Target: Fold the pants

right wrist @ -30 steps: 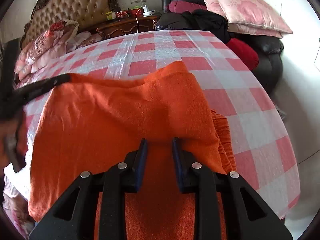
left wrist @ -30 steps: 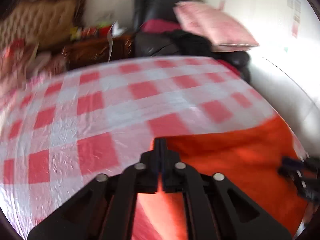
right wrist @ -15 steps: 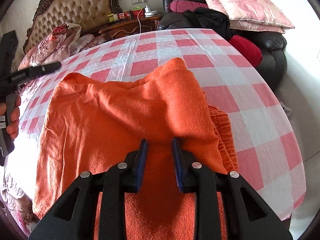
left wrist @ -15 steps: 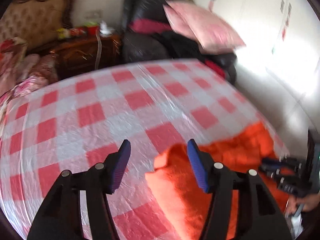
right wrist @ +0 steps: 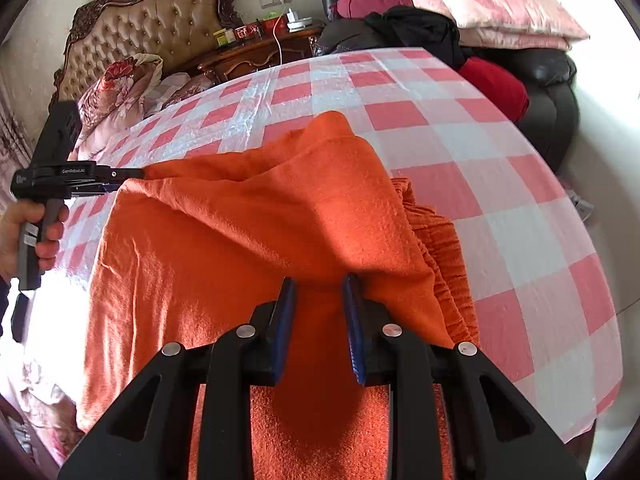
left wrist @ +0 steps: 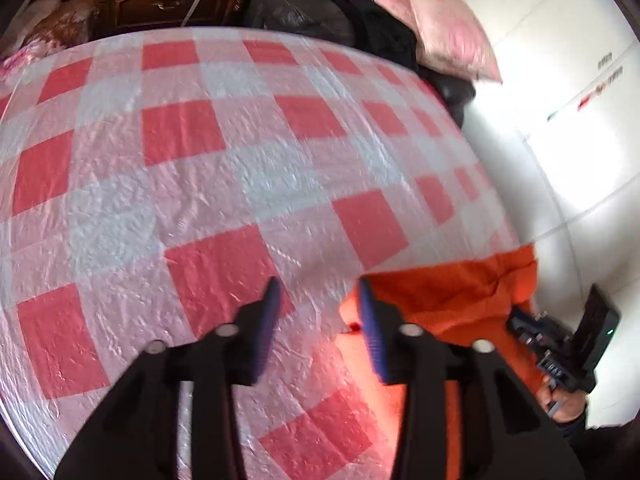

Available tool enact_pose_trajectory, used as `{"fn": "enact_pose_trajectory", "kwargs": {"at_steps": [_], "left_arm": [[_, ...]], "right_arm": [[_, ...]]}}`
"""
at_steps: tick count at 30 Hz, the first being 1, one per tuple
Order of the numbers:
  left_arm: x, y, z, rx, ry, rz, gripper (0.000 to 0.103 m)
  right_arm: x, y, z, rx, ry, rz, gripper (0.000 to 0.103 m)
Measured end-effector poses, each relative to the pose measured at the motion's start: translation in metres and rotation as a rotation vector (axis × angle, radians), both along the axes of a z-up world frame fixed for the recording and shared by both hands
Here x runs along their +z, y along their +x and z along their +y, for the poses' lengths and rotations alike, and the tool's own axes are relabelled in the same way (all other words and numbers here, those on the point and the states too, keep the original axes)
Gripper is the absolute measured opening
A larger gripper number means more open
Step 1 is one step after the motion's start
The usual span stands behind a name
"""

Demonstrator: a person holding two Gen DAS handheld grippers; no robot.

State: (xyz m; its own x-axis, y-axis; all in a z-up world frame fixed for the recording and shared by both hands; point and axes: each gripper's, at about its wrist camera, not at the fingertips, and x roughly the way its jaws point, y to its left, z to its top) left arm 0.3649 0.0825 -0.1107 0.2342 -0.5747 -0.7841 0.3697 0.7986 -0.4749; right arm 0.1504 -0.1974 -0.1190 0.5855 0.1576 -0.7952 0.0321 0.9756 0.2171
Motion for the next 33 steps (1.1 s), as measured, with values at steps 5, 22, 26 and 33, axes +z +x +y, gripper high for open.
{"fn": "enact_pose_trajectory", "kwargs": {"at_steps": [5,22,26,33], "left_arm": [[0.010,0.006,0.030,0.153,0.010,-0.025,0.036],[0.001,0.013,-0.017,-0.188,-0.362,0.281,0.004],[-0.051,0.038,0.008,-0.054,-0.404,0.497,0.005],[-0.013,0.028,0.042,0.067,-0.347,0.270,0.042]], "right_arm": [[0.000,0.006,-0.012,-0.014,0.075,0.053,0.015],[0.044,0.066,-0.002,0.030,-0.015,0.026,0.020],[0.015,0.092,-0.020,-0.029,-0.049,0.117,0.013],[0.007,0.089,-0.015,-0.026,-0.110,0.079,0.014]]}}
